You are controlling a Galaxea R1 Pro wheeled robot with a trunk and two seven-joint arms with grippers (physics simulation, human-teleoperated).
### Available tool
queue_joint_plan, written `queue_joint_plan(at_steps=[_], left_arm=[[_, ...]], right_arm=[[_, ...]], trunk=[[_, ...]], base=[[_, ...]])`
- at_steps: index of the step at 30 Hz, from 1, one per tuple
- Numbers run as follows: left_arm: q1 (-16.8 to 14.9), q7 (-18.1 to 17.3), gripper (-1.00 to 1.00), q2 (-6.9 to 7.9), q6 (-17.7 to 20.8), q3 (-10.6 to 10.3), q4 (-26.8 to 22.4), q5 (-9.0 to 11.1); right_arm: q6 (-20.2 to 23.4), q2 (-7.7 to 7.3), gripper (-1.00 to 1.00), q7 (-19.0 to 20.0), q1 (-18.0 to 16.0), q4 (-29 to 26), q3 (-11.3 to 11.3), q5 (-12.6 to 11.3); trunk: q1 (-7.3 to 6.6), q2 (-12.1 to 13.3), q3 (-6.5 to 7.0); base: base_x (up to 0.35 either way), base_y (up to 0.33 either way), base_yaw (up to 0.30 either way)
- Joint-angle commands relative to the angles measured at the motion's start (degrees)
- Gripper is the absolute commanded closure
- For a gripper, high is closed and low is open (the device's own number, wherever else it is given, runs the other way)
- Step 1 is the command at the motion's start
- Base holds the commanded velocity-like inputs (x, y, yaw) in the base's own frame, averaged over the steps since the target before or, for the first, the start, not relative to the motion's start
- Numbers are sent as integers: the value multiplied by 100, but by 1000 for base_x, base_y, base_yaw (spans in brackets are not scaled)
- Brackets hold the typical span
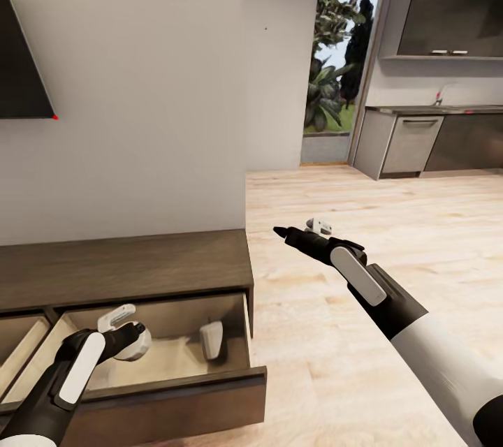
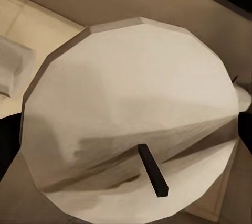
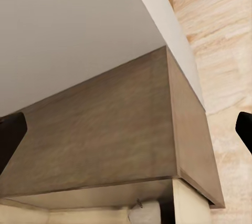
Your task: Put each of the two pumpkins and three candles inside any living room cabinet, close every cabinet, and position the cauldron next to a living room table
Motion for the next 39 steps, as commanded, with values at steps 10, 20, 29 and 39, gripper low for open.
queue_joint_plan(at_steps=[10,20,29,39], left_arm=[[-3,57,100,16,26,-1,-8,63],[-3,54,100,10,23,-1,-13,64],[-3,57,100,22,26,-1,-8,56],[-3,99,100,22,26,-1,-11,47]], right_arm=[[-5,-8,-100,-54,-4,-16,7,-58],[-5,-7,-100,-54,-2,-16,7,-61],[-5,-10,-100,-54,-6,-17,3,-66],[-5,-6,-100,-54,-5,-15,-2,-66]], trunk=[[1,-3,-6],[1,-3,-6],[111,-203,-96],[330,-604,-275]], base=[[191,0,0],[80,0,0],[0,0,0],[0,0,0]])
